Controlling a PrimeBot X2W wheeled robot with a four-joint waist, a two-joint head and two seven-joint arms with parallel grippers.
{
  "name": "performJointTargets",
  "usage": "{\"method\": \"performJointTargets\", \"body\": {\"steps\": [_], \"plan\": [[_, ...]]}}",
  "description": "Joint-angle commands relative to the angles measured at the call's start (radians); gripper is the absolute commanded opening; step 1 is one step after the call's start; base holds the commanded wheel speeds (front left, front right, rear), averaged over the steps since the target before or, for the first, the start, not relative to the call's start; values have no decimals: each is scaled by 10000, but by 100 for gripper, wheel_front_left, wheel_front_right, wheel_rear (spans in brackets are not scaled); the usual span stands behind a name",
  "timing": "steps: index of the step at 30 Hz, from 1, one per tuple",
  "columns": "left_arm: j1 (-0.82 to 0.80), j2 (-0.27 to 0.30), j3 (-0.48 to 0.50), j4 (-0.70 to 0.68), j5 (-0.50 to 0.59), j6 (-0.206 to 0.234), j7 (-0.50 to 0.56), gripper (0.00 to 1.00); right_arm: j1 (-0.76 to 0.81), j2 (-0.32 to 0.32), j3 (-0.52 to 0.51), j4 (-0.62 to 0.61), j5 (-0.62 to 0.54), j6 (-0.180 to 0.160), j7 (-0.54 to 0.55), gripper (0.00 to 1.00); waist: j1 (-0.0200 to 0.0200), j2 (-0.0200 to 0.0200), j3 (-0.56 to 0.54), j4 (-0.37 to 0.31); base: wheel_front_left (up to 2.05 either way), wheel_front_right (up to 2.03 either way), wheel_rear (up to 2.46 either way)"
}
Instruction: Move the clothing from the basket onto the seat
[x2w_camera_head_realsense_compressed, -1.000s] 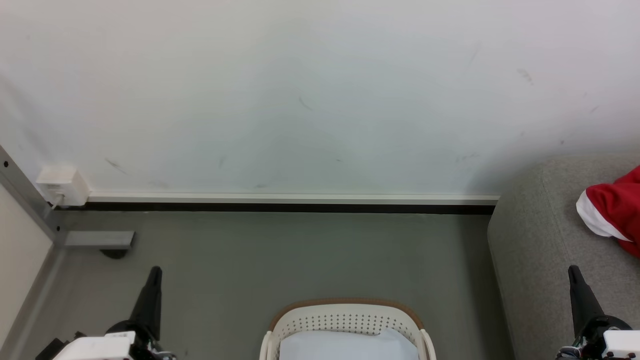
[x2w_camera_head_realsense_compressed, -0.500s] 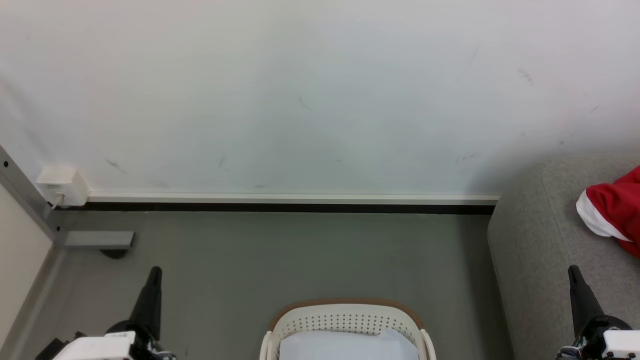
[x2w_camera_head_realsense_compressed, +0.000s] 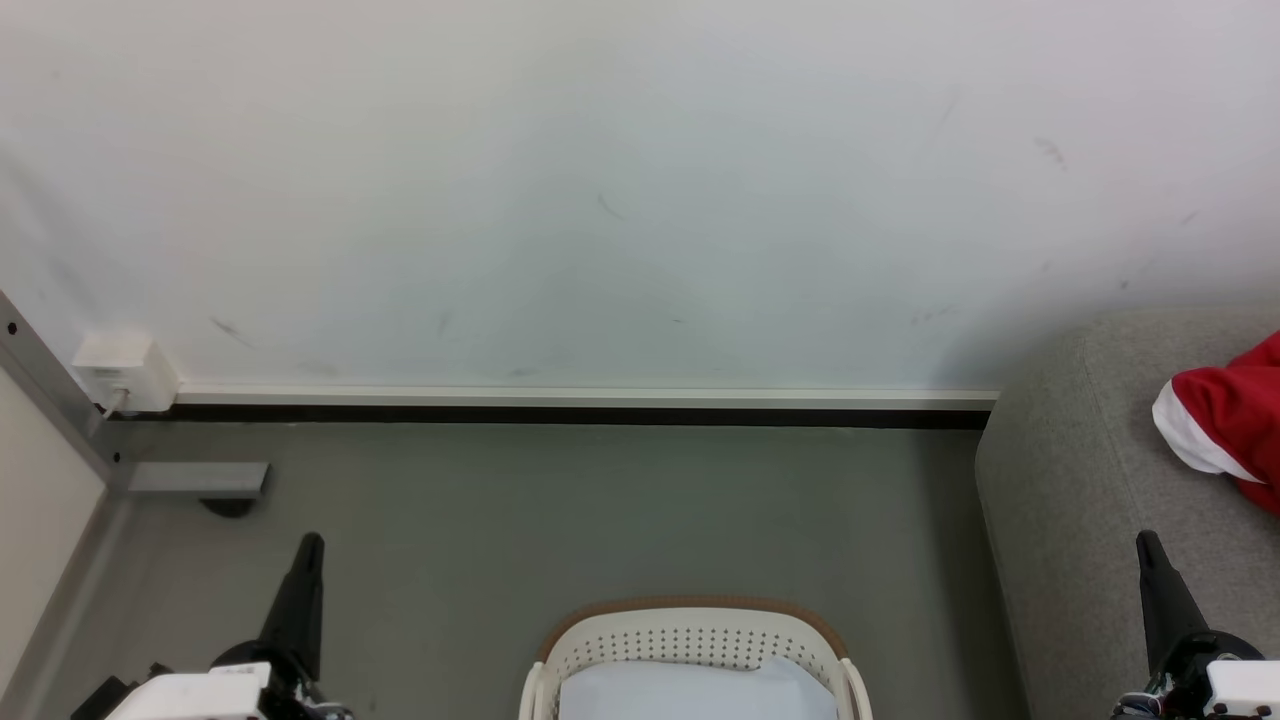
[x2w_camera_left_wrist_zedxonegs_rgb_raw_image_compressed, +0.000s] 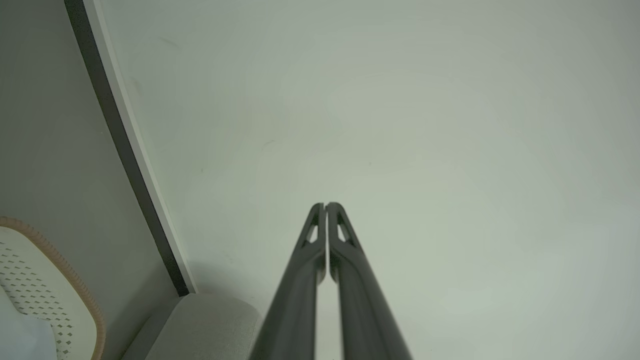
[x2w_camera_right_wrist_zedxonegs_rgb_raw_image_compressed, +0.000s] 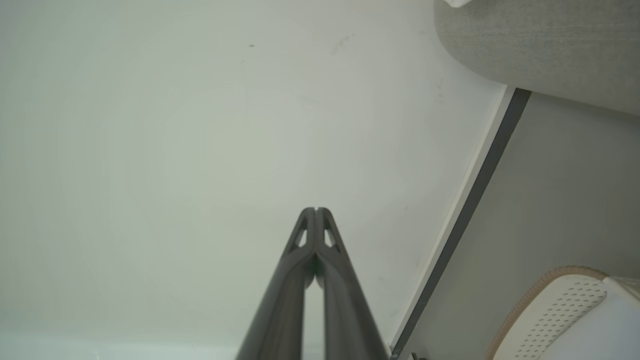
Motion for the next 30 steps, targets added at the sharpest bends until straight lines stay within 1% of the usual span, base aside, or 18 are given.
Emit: {"method": "performJointTargets", "body": {"steps": [1,30], "plan": [[-70,18,24,-28,-133,-69,38,0,-129,-4,-35,28,15,-24,30,0,-1,-1,0,0,0,0,0],[-69,18,22,-27,-134,-68,37,0,-129,-4,-33,28,16,-25,30,0,-1,-1,0,0,0,0,0]]}}
